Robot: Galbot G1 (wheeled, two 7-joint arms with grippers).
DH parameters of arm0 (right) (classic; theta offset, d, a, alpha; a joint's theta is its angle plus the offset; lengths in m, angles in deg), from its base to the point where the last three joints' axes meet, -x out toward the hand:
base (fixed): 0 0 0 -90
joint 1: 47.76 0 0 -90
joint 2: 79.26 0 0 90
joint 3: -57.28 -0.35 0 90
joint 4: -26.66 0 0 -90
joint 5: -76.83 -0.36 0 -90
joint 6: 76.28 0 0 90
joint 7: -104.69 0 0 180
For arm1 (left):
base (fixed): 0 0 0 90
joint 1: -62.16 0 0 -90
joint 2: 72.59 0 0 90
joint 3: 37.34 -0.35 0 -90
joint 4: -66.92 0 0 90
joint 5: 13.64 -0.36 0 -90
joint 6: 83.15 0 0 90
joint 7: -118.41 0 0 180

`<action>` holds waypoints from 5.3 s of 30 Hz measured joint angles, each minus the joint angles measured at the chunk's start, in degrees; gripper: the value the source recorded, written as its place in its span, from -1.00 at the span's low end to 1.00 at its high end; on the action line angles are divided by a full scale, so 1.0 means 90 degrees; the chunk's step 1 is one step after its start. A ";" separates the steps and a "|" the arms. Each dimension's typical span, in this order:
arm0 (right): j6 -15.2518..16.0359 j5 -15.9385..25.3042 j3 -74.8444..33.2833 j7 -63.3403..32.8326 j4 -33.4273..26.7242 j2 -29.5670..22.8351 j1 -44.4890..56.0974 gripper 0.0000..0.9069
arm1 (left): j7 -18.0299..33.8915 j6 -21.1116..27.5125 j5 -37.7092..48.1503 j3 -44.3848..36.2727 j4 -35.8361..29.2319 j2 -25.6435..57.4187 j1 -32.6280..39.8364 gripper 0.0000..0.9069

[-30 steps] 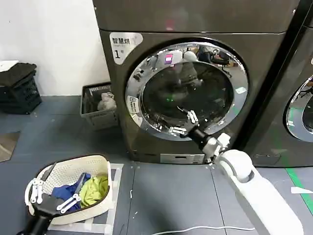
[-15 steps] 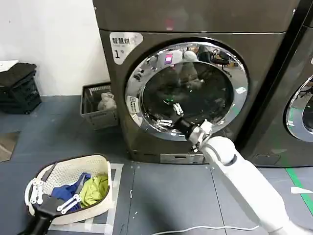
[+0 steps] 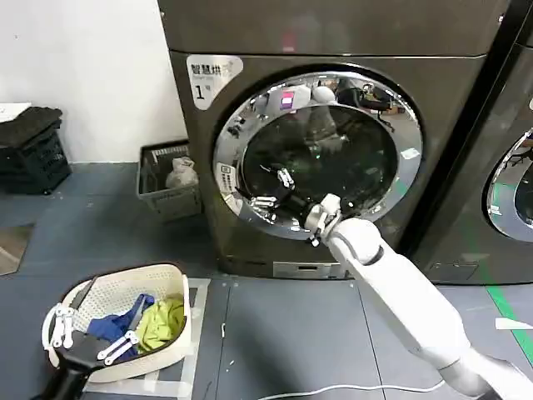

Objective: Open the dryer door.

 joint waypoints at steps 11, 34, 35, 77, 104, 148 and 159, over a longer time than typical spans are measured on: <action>-0.0181 0.0004 0.0168 0.0218 -0.0550 -0.0265 -0.0240 1.00 | 0.0001 -0.0003 0.0013 0.0051 -0.0018 -0.0014 -0.0024 1.00; -0.0428 -0.0828 0.0251 0.1643 -0.0759 -0.0058 -0.0381 1.00 | 0.0002 -0.0008 0.0021 0.0099 -0.0022 -0.0050 -0.0042 1.00; -0.0539 -0.0937 0.0269 0.1767 -0.0757 -0.0017 -0.0380 1.00 | 0.0003 -0.0005 0.0021 0.0099 -0.0018 -0.0049 -0.0038 1.00; -0.0616 -0.2684 -0.1204 0.6281 0.0721 0.1972 0.1031 1.00 | -0.0009 0.0538 -0.0117 -0.0954 0.0705 0.1044 0.1430 1.00; -0.0902 -0.2806 -0.5377 0.6455 0.2437 0.2671 0.5125 1.00 | -0.0006 0.0457 0.0277 -0.2157 0.1829 0.3026 0.3183 1.00; 0.0207 0.0928 -1.2281 -0.1414 0.3675 -0.2058 0.8507 1.00 | -0.0191 -0.0111 0.0298 -0.7420 0.4148 0.2974 0.8058 1.00; 0.0230 0.1004 -1.2927 -0.1698 0.3522 -0.2538 0.8471 1.00 | -0.0200 -0.0192 0.0298 -0.8043 0.4647 0.2517 0.8702 1.00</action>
